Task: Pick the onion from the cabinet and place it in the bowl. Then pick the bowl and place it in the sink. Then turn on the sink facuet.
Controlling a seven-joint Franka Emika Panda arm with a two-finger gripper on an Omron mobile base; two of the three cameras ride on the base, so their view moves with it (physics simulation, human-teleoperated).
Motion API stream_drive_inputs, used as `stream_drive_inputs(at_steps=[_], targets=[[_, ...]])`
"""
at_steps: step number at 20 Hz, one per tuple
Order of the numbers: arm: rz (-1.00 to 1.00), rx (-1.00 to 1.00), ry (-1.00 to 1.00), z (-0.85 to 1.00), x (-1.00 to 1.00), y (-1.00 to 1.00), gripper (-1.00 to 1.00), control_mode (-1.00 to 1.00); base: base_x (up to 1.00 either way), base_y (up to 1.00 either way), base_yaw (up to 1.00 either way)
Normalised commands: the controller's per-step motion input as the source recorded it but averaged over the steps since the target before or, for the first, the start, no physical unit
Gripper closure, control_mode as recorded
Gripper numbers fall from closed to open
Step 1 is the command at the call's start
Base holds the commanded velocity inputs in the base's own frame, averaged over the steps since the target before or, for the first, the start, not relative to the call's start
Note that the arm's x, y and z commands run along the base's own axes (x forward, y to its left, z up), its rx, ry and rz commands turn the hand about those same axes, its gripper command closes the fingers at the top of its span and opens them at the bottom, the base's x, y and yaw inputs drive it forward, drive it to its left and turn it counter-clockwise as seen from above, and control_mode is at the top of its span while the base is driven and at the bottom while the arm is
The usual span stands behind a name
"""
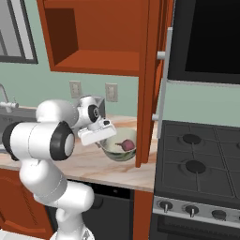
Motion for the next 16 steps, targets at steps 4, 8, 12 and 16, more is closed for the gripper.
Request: stream_drive_inputs(at_steps=[4, 8, 12, 16], targets=[[0.00, 0.10, -0.01, 0.61, -0.68, 0.00, 1.00, -1.00, 0.00, 0.00, 0.00], [0.07, 0.09, 0.00, 0.72, -0.79, 0.00, 1.00, -1.00, 0.00, 0.00, 0.00], [0.06, 0.01, 0.04, 0.77, -0.62, 0.11, 1.00, -1.00, 0.00, 0.00, 0.00], [0.06, 0.00, 0.01, 0.98, -0.52, 0.19, 1.00, -1.00, 0.00, 0.00, 0.00]])
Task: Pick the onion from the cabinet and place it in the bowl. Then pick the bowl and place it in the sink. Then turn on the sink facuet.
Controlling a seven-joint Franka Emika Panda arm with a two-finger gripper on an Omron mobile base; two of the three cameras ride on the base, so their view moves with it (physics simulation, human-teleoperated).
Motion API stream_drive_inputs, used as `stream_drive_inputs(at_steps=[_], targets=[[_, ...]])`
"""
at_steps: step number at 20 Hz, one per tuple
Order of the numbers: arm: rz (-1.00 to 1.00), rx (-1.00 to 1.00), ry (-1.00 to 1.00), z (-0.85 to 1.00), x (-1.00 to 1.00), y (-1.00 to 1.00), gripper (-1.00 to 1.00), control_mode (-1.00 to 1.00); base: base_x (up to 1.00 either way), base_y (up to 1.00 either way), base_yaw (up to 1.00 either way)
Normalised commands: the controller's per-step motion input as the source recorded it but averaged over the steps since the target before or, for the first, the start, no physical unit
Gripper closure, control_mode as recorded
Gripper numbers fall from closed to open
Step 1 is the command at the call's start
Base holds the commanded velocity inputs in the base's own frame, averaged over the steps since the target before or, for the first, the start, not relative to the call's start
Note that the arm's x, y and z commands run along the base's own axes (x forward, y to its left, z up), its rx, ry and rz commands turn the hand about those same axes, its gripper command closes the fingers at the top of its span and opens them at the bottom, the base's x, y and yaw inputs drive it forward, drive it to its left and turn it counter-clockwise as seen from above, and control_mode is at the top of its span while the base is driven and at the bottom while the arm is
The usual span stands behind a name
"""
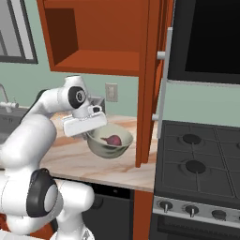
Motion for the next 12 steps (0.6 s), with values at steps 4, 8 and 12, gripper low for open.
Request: stream_drive_inputs(at_steps=[4, 8, 12], targets=[[0.11, -0.02, 0.00, 0.66, -0.45, 0.11, 1.00, -1.00, 0.00, 0.00, 0.00], [0.17, -0.02, 0.00, 0.41, -0.47, 0.00, 1.00, -1.00, 0.00, 0.00, 0.00], [0.31, -0.04, 0.00, 0.27, -0.50, -0.05, 1.00, -1.00, 0.00, 0.00, 0.00]])
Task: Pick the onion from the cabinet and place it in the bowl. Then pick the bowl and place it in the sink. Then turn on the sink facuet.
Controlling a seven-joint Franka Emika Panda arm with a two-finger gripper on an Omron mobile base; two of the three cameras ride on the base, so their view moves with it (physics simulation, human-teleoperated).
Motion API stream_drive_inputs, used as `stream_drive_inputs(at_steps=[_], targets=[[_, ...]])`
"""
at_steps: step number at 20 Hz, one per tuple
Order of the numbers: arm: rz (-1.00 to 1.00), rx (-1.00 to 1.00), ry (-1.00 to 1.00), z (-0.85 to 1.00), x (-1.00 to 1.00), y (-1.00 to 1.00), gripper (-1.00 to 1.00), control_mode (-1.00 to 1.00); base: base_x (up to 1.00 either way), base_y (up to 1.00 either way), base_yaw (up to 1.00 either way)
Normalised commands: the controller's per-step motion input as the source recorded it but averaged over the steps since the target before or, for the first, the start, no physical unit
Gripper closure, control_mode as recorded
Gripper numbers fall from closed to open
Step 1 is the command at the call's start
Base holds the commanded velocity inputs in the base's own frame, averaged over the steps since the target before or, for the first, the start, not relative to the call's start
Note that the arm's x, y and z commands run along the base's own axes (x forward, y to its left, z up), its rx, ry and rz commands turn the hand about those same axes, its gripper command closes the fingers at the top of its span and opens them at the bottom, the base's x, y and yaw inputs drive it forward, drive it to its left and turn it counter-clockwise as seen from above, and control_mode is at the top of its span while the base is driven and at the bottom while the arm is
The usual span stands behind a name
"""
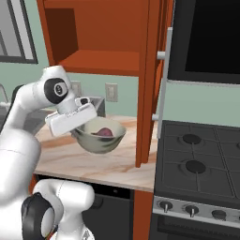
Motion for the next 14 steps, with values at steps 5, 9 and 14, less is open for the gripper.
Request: stream_drive_inputs(at_steps=[5, 9, 14], targets=[[0.33, -0.04, -0.10, 0.07, -0.41, -0.01, 1.00, -1.00, 0.00, 0.00, 0.00], [0.12, -0.01, -0.19, 0.01, -0.20, 0.00, 1.00, -1.00, 0.00, 0.00, 0.00], [0.00, 0.00, -0.10, 0.00, -0.12, 0.00, 1.00, -1.00, 0.00, 0.00, 0.00]])
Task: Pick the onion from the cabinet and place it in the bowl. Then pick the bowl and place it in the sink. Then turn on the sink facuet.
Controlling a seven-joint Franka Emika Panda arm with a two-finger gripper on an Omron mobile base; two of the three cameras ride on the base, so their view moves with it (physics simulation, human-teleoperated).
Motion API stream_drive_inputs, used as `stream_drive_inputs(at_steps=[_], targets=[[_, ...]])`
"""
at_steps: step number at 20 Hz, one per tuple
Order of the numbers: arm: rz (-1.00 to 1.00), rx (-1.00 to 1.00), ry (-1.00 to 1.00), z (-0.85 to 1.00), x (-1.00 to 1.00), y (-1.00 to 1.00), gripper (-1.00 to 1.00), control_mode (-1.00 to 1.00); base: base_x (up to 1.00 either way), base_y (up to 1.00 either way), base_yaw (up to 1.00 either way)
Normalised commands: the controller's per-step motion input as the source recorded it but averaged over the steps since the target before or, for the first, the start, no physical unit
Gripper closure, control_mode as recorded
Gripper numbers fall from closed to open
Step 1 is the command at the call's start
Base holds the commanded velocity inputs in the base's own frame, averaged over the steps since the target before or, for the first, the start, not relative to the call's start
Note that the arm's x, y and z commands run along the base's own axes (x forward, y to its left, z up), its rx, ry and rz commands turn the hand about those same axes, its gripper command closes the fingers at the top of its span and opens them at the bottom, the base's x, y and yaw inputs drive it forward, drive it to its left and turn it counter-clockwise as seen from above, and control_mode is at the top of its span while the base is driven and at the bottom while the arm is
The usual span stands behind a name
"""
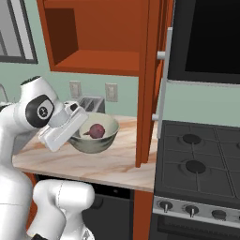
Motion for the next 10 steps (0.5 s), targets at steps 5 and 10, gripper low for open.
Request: stream_drive_inputs(at_steps=[5, 10], targets=[[0.00, 0.00, 0.00, 0.00, -0.13, 0.00, 1.00, -1.00, 0.00, 0.00, 0.00], [0.00, 0.00, 0.00, 0.00, -0.12, 0.00, 1.00, 1.00, -0.05, 0.00, 0.00]])
